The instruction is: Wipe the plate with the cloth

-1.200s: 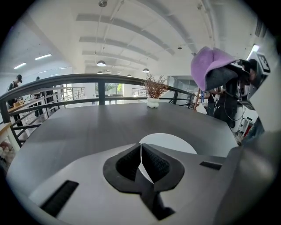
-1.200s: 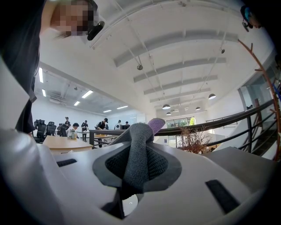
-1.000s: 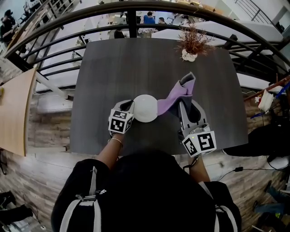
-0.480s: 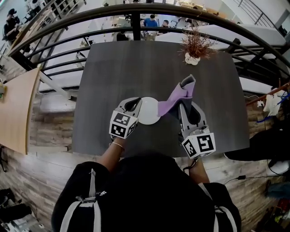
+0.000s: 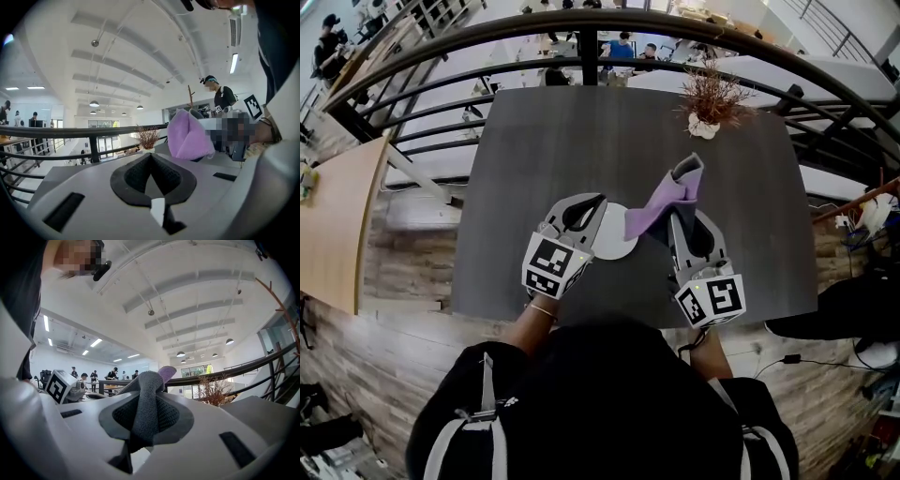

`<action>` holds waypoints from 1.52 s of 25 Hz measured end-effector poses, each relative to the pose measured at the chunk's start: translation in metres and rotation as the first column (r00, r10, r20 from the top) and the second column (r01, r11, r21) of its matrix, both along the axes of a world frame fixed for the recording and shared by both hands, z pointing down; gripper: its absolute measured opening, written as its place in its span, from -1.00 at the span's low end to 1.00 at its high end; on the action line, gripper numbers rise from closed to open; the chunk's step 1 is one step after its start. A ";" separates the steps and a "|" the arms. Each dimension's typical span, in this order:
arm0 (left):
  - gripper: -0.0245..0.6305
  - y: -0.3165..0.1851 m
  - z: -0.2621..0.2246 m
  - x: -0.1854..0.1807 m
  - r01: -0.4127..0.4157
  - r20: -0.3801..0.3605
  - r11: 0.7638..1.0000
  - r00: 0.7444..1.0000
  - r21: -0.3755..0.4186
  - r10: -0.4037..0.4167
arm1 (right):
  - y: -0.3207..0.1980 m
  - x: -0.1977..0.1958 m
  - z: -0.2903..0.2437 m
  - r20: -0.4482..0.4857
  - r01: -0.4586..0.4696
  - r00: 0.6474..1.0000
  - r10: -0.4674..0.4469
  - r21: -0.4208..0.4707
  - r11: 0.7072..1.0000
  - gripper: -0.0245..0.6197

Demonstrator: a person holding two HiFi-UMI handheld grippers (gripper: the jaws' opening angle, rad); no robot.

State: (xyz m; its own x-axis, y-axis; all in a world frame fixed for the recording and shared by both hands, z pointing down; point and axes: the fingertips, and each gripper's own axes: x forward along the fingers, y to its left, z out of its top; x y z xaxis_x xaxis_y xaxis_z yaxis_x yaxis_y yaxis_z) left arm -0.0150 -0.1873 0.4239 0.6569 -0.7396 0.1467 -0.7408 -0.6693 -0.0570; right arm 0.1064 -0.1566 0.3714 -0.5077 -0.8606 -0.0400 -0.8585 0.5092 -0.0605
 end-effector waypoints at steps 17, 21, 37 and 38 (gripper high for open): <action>-0.90 0.021 -0.058 0.006 -0.054 -0.005 0.990 0.998 0.133 0.055 | 0.000 -0.018 -0.012 -0.008 0.056 0.998 -0.056 0.022 0.998 -0.73; -0.90 0.022 -0.054 0.008 -0.060 0.006 0.990 0.998 0.126 0.060 | 0.000 -0.019 -0.013 -0.019 0.065 0.998 -0.064 0.027 0.998 -0.73; -0.90 0.026 -0.055 0.007 -0.061 -0.007 0.991 0.998 0.117 0.063 | 0.006 -0.025 -0.019 -0.045 0.087 0.995 -0.085 0.045 0.995 -0.73; -0.90 0.026 -0.055 0.007 -0.061 -0.006 0.991 0.998 0.116 0.062 | 0.006 -0.025 -0.019 -0.046 0.086 0.995 -0.084 0.044 0.995 -0.73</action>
State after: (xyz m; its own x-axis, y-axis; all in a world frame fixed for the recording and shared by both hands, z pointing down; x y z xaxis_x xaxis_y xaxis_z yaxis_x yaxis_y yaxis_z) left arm -0.0079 -0.1617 0.3693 0.7023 -0.7097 0.0561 -0.6996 -0.7026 -0.1303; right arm 0.0812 -0.1504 0.3524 -0.5813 -0.8119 -0.0546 -0.8131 0.5821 0.0013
